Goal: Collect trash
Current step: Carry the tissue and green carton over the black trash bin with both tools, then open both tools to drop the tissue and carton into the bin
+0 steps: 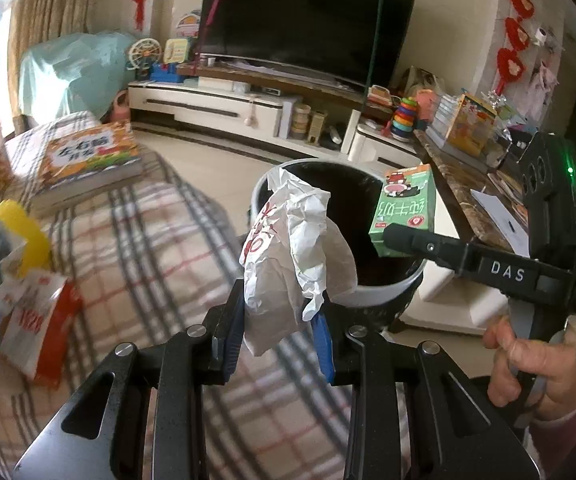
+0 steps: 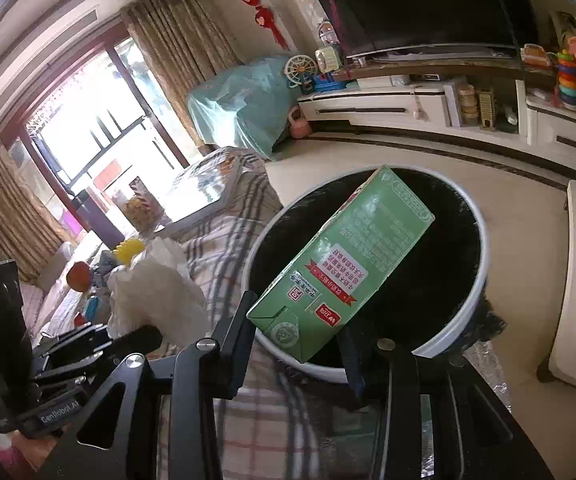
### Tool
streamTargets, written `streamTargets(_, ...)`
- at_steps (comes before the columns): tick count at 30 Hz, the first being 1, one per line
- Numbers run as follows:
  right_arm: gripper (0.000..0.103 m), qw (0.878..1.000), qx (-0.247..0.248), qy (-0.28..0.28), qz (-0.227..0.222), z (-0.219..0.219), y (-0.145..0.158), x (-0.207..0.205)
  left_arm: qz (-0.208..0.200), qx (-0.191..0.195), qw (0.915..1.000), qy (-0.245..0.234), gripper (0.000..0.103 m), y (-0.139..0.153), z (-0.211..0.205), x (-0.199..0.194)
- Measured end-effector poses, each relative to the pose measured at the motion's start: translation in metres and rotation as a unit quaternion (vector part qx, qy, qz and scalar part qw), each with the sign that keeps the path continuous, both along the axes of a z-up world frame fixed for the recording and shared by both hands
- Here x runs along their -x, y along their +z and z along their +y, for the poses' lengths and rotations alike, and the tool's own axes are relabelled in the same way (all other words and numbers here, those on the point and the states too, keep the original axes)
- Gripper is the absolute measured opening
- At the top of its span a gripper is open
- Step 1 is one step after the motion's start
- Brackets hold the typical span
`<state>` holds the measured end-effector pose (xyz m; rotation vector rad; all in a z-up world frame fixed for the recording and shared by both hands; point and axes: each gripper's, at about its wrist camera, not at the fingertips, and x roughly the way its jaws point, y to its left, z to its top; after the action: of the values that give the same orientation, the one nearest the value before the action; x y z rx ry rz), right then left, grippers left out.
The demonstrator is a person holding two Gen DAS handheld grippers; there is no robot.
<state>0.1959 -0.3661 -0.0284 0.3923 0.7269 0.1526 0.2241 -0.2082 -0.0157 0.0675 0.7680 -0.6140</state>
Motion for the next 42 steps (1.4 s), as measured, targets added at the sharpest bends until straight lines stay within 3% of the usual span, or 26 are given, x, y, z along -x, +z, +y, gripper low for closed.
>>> streamTargets(26,0.039,0.999,-0.005,-0.004,0.035,-0.039,-0.012,-0.021,0.004,-0.037,0.999,-0.027,0.034,-0.005,-0.067,-0.04)
streamTargets(30,0.042,0.999,0.0,-0.005,0.046,-0.042,-0.014,-0.024,0.011,-0.037,0.9989,-0.025,0.05,-0.007,-0.067,-0.043)
streamTargets(32,0.042,0.999,0.002,-0.006,0.049,-0.041,-0.014,-0.023,0.009,-0.039,0.999,-0.018,0.065,-0.006,-0.066,-0.043)
streamTargets(39,0.061,0.999,-0.007,-0.024,0.041,-0.044,-0.009,-0.013,0.008,-0.021,0.9997,0.0,0.067,-0.008,-0.041,-0.031)
streamTargets(42,0.08,0.999,-0.015,-0.028,0.032,-0.037,-0.007,-0.005,0.009,-0.013,0.9998,0.013,0.067,-0.011,-0.024,-0.02)
